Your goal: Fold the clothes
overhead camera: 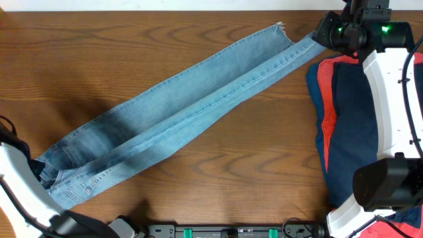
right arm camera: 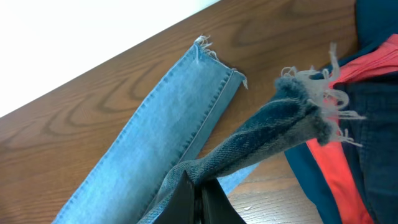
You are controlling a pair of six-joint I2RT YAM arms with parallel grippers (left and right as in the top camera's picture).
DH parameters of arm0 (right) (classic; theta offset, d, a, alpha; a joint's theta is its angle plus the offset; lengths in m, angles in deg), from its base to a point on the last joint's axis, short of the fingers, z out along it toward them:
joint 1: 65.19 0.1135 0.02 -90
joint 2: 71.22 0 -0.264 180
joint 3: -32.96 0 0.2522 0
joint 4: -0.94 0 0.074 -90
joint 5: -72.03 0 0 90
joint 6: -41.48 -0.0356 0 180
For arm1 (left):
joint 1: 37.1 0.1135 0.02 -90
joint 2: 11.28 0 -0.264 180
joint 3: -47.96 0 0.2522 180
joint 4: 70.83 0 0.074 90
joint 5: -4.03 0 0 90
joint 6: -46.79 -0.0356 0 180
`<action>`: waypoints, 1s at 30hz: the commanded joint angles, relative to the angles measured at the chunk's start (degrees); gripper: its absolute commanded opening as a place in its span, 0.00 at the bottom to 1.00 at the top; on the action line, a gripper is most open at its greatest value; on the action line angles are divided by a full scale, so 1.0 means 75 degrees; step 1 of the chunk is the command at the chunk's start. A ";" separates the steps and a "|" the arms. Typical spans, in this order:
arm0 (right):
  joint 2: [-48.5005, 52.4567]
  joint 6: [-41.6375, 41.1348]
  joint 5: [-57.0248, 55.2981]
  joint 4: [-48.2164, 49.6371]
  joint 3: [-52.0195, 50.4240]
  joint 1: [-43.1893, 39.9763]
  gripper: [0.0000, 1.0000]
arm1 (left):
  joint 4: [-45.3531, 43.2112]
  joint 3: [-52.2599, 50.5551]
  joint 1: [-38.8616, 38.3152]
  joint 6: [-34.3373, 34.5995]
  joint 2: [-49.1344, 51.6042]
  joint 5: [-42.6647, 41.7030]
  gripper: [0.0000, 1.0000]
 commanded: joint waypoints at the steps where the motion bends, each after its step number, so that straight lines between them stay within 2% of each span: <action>1: 0.0134 0.0111 -0.0673 0.0198 0.0044 -0.0102 0.01 | -0.0277 -0.0087 0.0079 0.0204 0.0428 0.0536 0.06; 7: 0.0586 0.0067 -0.0667 0.0388 0.0044 0.0070 0.01 | -0.0944 -0.0087 0.0079 0.0198 0.1361 0.0536 0.06; 15: 0.1629 -0.0184 -0.0670 0.0793 0.0044 0.0236 0.01 | -0.1262 -0.0087 0.0079 0.0198 0.2162 0.0536 0.06; 24: 0.2967 -0.0321 0.0184 0.2646 0.0044 0.0402 0.04 | -0.1515 -0.0085 0.0079 0.0195 0.2215 0.0539 0.06; 28: 0.3456 -0.0921 0.0254 0.3238 0.0044 0.0495 0.04 | -0.1545 -0.0085 0.0076 0.0195 0.2215 0.0536 0.06; 29: 0.3564 -0.1020 0.0251 0.3369 0.0044 0.0525 0.09 | -0.1553 -0.0085 0.0079 0.0198 0.2215 0.0539 0.06; 30: 0.3678 -0.1055 0.0303 0.3614 0.0044 0.0551 0.29 | -0.1571 -0.0085 0.0079 0.0198 0.2215 0.0536 0.06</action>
